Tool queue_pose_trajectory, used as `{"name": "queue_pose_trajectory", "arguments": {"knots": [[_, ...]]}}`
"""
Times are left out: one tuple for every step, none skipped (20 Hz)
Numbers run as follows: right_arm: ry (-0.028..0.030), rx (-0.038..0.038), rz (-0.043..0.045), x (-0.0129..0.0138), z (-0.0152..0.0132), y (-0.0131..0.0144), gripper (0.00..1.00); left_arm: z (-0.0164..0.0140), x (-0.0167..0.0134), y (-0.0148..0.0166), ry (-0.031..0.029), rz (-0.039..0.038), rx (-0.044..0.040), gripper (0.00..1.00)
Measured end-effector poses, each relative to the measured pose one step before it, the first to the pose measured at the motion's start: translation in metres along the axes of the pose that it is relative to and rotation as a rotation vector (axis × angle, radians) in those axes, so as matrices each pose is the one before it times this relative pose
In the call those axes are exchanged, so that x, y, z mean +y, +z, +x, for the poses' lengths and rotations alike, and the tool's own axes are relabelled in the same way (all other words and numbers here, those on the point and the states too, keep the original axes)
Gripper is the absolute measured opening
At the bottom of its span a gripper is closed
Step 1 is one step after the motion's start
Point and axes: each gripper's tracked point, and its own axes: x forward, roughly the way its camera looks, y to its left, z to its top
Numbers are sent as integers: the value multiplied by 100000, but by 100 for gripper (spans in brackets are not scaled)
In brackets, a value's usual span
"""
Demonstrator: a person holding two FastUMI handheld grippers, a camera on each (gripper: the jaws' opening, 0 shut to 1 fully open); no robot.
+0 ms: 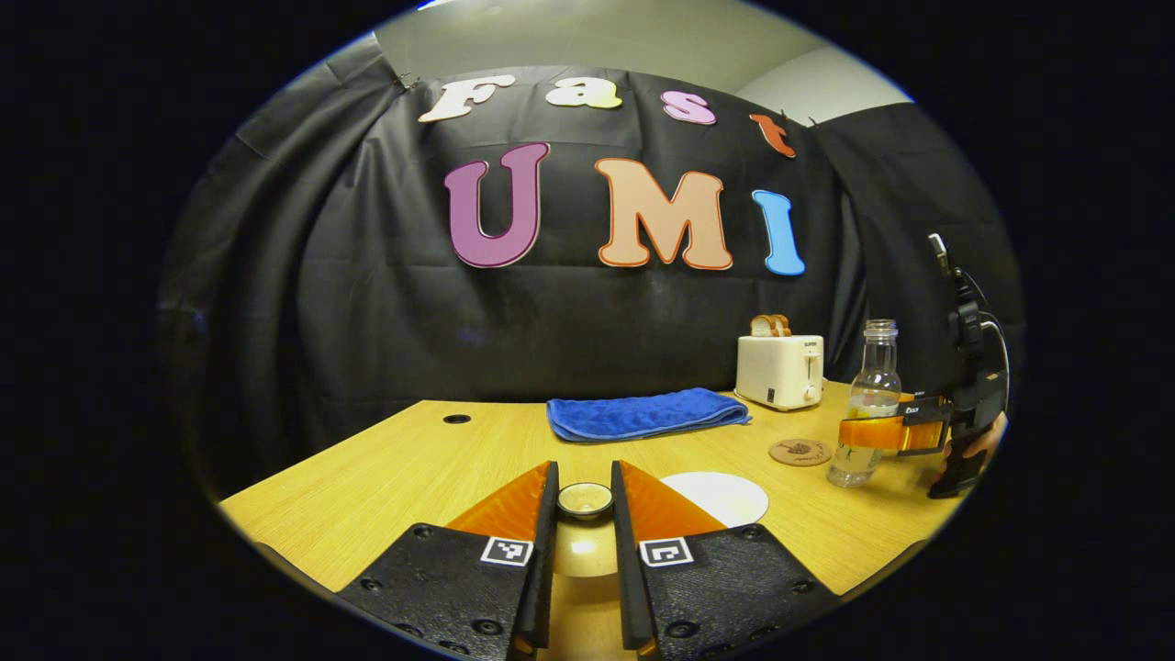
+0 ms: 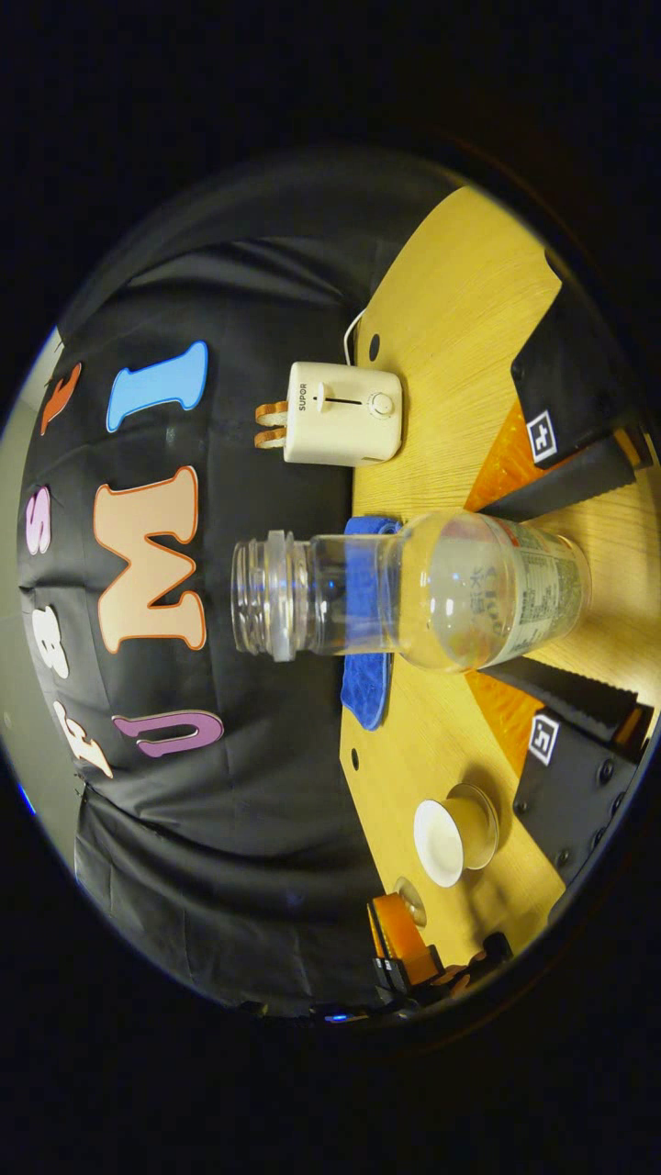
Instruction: Open the teacup lid with one hand, grasp the water bottle and pour water into the teacup with the other hand; after pouring, place the water bottle on the coaster and then close the teacup lid.
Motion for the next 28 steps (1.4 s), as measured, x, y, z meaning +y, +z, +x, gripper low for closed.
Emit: {"name": "queue_pose_trajectory", "arguments": {"knots": [[-454, 176, -490, -90, 210, -128, 82, 93, 372, 70, 961, -137, -113, 28], [-429, -251, -483, 43, 95, -28, 82, 41, 407, -72, 1035, 81, 122, 28], [-463, -331, -606, 86, -98, 120, 80, 35, 198, 6, 1004, -17, 9, 29], [-154, -341, -530, 64, 7, 78, 80, 71, -93, -51, 281, 62, -39, 27], [-371, -131, -965, 11, 99, -54, 80, 46, -46, 24, 24, 76, -124, 28], [-605, -87, -1311, -55, 9, 42, 80, -38, 79, -51, 6, -25, 53, 28], [-312, -542, -2198, -17, 65, -5, 80, 11, 14, 79, -20, 31, -108, 28], [-981, 646, -2234, 123, -75, 208, 80, -21, 26, -34, 10, -12, 43, 28], [-816, 890, -2711, -51, 88, 81, 80, 19, -17, -13, -3, -1, -29, 28], [12, -549, -3730, 278, -126, 645, 80, -4, 11, -28, 44, 2, -21, 28], [-544, -1331, -3948, 157, -329, 987, 80, 3, 87, -3, 413, -14, 57, 28], [-637, -1226, -4404, 143, -318, 1271, 80, 25, 64, -36, 640, -48, 39, 29], [-356, -1247, -3841, 176, -82, 849, 80, -18, 112, 18, 639, -3, 117, 28], [-528, -1553, -4724, 102, -285, 1091, 80, 7, 76, -57, 525, -38, -31, 28], [-382, -1686, -5928, 162, -271, 1053, 80, -32, 43, 13, 137, -54, 59, 27], [-236, -824, -5116, 212, -85, 697, 80, -28, -3, -7, 6, 36, -2, 28], [172, -91, -5281, 253, 25, 389, 80, 77, -2, 27, 9, -52, -24, 27], [437, 93, -5122, 357, -29, 308, 80, -93, 60, -37, 19, 30, 40, 28], [-30, 444, -5489, 275, 37, 105, 80, -28, 61, 28, 256, -54, 10, 28], [10, 274, -5713, 300, 120, 9, 80, -3, 69, -64, 371, -17, 25, 28], [94, 268, -5014, 374, 91, -72, 80, -11, 105, 51, 511, 33, 1, 28], [-70, 254, -3721, 442, 114, -172, 79, 49, 70, -15, 313, -40, 1, 28], [388, 894, -3387, 567, 139, -331, 79, -16, -32, 36, 67, 56, 7, 28], [462, 1034, -3402, 625, 138, -371, 80, -32, 17, -53, 56, -36, -40, 28], [832, 733, -3584, 785, 123, -250, 80, 31, -14, 62, -1, 12, 33, 28], [382, 488, -3704, 618, 185, -226, 80, 19, 9, -60, -3, -16, -14, 28], [708, 622, -3774, 530, 223, -308, 79, 7, -23, -5, -86, 10, 83, 28], [291, 727, -3665, 549, 224, -237, 80, -16, -8, -8, -62, 26, -33, 28]]}}
